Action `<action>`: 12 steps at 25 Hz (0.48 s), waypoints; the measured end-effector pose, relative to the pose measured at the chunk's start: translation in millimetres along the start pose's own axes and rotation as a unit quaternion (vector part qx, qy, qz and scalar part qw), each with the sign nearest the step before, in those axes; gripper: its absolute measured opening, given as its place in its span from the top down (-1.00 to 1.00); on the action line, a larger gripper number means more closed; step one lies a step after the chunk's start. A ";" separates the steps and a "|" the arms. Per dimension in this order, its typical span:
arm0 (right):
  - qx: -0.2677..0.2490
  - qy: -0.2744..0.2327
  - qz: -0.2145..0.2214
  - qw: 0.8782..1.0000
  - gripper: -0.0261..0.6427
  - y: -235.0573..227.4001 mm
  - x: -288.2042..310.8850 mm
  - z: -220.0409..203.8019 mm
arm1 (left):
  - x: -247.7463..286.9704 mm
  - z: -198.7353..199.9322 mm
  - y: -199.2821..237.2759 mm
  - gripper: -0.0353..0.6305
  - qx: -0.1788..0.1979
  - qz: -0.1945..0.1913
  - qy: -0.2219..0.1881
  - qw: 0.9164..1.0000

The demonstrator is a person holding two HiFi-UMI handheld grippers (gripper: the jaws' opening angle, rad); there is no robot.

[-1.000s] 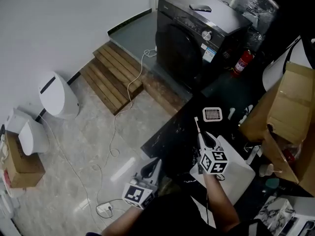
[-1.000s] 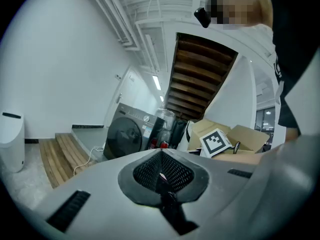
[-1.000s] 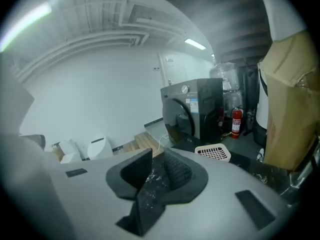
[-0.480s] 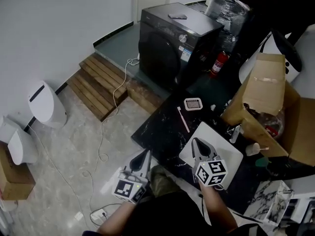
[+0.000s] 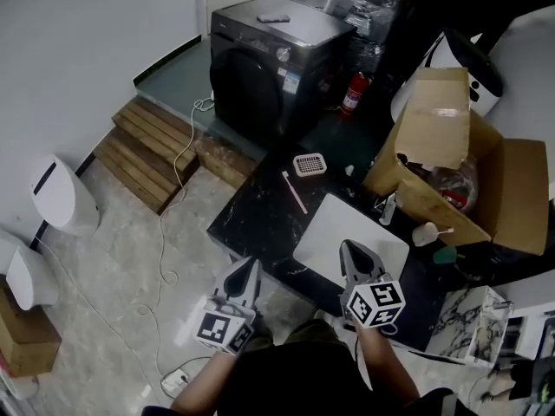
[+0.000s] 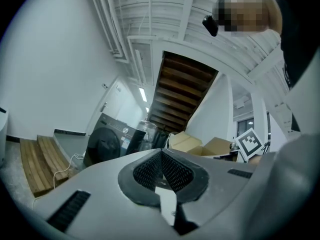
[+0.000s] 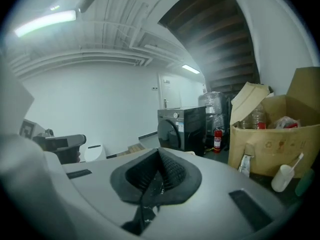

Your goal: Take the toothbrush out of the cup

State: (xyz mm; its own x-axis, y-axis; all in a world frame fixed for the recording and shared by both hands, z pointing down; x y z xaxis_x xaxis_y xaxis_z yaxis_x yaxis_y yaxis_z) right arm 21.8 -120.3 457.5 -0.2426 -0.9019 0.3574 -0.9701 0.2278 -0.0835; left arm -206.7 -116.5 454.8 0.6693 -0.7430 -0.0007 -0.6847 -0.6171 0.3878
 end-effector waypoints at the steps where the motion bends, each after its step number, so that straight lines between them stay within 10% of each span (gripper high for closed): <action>1: 0.003 -0.006 -0.007 1.000 0.89 -8.1 -7.2 1.3 | 5.0 -0.7 -7.3 0.82 0.002 -0.007 0.002 1.000; 12: 0.023 -0.041 -0.129 0.991 0.89 -157.7 -148.0 -22.4 | 94.5 -44.1 -146.7 0.82 0.031 -0.116 0.031 0.992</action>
State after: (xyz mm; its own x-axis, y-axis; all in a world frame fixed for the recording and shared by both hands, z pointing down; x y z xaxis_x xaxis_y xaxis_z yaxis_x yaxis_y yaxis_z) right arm 210.8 -14.5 438.6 0.0155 -0.9554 0.2950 -0.9986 -0.0295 -0.0430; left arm -30.3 -84.7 438.4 0.8261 -0.5629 -0.0252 -0.5255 -0.7858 0.3262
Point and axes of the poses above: the fingertips, and each gripper's own axes: x forward along the fingers, y to its left, z out of its top, the point moved 3 cm from there along -x, backward along the fingers, and after that the axes turned 3 degrees about y, right-handed, at the moved point
